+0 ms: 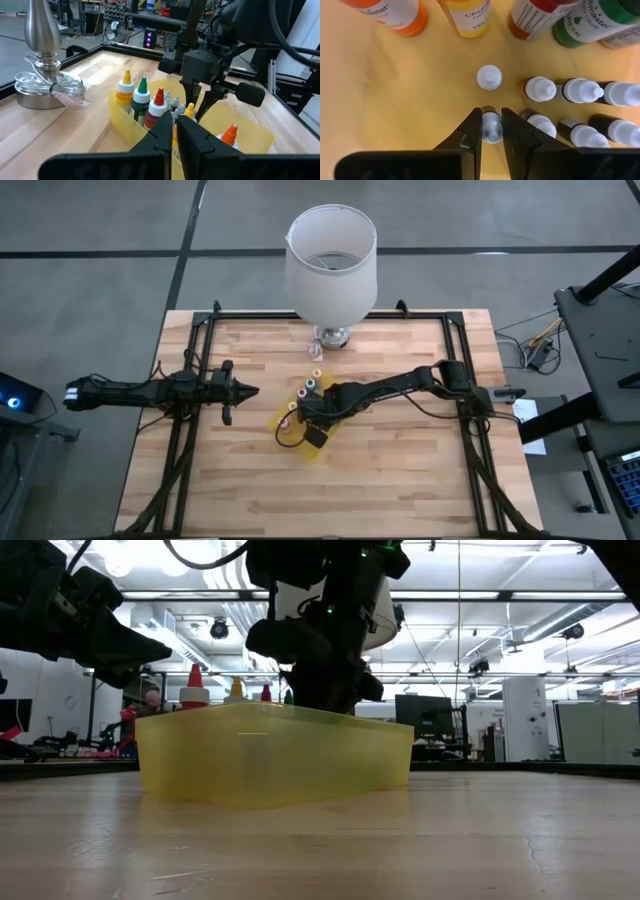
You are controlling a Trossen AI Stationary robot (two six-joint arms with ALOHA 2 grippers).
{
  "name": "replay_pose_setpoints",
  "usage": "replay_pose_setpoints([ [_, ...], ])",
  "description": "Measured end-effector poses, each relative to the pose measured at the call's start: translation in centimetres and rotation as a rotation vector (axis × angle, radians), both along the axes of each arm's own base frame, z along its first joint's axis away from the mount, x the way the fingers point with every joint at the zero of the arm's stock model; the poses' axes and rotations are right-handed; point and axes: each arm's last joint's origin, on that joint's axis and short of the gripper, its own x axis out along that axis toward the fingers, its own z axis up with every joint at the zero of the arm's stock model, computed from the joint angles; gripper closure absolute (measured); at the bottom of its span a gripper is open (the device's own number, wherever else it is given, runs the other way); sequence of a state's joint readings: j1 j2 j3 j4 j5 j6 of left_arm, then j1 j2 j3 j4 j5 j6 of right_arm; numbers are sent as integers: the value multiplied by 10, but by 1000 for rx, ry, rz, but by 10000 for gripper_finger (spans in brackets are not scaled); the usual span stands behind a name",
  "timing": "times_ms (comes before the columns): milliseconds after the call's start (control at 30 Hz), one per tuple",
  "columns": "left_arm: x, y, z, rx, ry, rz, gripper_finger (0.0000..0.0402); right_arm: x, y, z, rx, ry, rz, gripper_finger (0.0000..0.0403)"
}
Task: Pick & Place food coloring
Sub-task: Put the small red food coloring bottle into the yellow bin, then return to Home Position
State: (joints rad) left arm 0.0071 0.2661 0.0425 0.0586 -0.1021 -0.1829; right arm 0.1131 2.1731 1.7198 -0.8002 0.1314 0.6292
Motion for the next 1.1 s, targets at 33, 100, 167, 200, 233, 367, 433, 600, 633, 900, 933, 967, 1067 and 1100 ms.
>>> replay_pose_setpoints([
  [33, 0, 0, 0, 0, -1, 0, 401, -1, 0, -1, -1, 4, 0, 358],
  [100, 0, 0, 0, 0, 0, 0, 401, -2, 0, -3, -2, 12, 0, 358],
  [167, 0, 0, 0, 0, -1, 0, 401, -2, 0, -6, -2, 14, 0, 358],
  [200, 0, 0, 0, 0, 0, 0, 401, -2, 0, -7, -2, 11, 0, 358],
  [233, 0, 0, 0, 0, 0, 0, 401, -2, 0, -7, -1, 7, 0, 358],
  [367, 0, 0, 0, 0, 0, 0, 401, -2, 0, -9, -1, 5, 0, 358],
  [433, 0, 0, 0, 0, -1, 0, 401, -2, 0, -9, -1, 4, 0, 358],
  [600, 0, 0, 0, 0, 0, 0, 401, -2, -1, -9, 4, 5, 0, 348],
  [633, 0, 0, 0, 0, -1, 0, 401, -2, -1, -9, 4, 6, 0, 342],
  [900, 0, 0, 0, 0, -1, 0, 401, -2, -1, -9, 8, 7, 1, 290],
  [933, 0, 0, 0, 0, -1, 0, 401, -3, -1, -9, 8, 7, 1, 285],
  [967, 0, 0, 0, 0, 0, 0, 401, -3, -1, -9, 8, 7, 1, 281],
  [1067, 0, 0, 0, 0, 0, 0, 401, -4, -1, -4, 8, 4, 1, 273],
  [1100, 0, 0, 0, 0, -1, 0, 401, -5, -1, -2, 9, 0, 1, 271],
])
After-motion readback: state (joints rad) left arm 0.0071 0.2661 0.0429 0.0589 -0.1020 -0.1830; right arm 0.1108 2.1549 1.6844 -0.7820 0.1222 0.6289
